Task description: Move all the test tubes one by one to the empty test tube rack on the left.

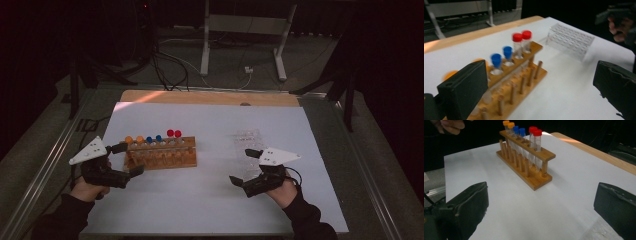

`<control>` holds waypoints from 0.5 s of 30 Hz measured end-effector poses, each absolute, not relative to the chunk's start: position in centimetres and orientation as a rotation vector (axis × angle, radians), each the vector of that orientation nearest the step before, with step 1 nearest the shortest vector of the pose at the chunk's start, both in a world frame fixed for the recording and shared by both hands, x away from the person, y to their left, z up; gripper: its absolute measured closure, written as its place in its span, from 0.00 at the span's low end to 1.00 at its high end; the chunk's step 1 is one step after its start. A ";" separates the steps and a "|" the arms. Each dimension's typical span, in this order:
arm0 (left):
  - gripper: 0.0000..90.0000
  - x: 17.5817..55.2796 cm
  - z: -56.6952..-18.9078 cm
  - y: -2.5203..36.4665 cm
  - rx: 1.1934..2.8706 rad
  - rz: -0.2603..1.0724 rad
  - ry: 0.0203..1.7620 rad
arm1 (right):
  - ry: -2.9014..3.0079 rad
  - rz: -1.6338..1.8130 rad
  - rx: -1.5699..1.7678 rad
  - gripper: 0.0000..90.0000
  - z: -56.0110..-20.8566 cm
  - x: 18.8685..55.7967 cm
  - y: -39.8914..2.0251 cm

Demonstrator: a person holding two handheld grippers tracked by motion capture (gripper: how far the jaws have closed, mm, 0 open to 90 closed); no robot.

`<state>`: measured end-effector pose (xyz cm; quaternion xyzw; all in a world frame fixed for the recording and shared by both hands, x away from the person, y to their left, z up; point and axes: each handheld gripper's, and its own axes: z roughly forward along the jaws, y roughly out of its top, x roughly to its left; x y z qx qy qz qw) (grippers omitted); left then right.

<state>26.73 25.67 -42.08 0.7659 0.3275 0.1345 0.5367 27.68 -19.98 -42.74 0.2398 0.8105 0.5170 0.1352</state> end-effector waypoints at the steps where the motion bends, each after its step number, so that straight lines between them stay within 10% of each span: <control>1: 0.01 26.6 -42.2 25.5 1.830 0.315 0.772 | 2.348 1.497 0.695 0.00 -42.7 27.7 -20.0; 15: 0.01 25.1 -45.6 23.5 1.894 0.253 0.707 | 2.358 1.494 0.693 0.00 -43.0 27.7 -19.9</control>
